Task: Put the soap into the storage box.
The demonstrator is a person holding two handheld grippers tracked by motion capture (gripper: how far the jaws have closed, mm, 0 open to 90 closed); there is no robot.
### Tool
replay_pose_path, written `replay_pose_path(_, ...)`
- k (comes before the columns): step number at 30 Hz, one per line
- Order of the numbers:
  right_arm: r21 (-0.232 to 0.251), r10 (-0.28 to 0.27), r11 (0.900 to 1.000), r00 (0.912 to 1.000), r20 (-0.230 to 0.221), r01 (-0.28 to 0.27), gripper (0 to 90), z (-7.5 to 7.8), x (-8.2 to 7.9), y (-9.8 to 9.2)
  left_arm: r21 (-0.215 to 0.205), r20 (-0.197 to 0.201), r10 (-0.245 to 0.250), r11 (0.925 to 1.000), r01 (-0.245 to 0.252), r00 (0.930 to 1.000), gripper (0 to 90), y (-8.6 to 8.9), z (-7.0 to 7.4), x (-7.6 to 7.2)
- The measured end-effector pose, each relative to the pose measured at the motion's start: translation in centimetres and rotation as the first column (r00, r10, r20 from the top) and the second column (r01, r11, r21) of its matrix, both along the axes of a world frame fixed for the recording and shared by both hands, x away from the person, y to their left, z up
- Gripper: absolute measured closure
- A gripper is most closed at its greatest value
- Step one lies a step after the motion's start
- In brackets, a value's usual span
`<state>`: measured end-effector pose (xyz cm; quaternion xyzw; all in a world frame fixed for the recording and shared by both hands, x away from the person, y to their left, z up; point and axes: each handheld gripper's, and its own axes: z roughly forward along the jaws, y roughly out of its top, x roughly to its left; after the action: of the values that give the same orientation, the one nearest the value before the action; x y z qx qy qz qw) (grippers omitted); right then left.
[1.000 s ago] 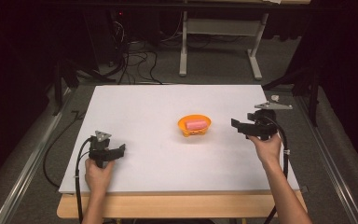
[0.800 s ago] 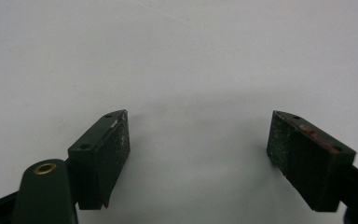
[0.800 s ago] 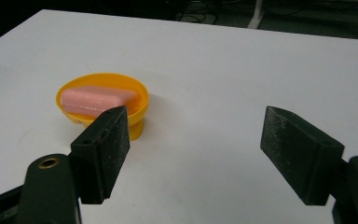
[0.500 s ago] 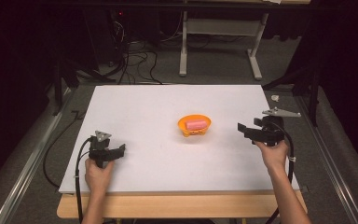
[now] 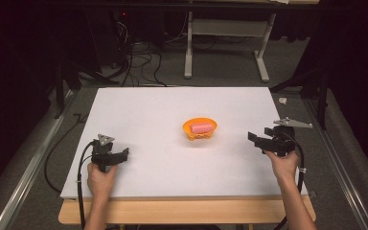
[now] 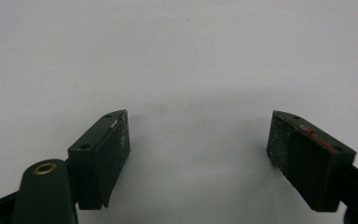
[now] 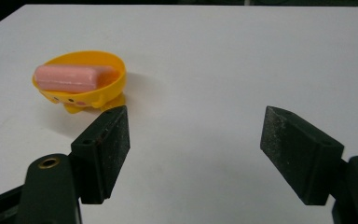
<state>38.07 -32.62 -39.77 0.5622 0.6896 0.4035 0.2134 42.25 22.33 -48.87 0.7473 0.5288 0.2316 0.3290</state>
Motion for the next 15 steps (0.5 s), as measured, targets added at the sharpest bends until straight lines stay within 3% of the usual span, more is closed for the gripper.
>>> replay_pose_path(9,-0.026,-0.022,0.999,0.9997,-0.014,0.022,24.7,-1.9,0.1,-0.3,0.000,0.002,0.002,1.0000,-0.002,1.0000,21.5,0.0,0.0,0.0)
replay_pose_path(15,-0.018,-0.033,0.999,0.9987,-0.037,0.033,24.7,-3.2,0.0,-0.3,0.001,0.000,0.000,1.0000,0.000,1.0000,21.5,0.0,0.0,0.0)
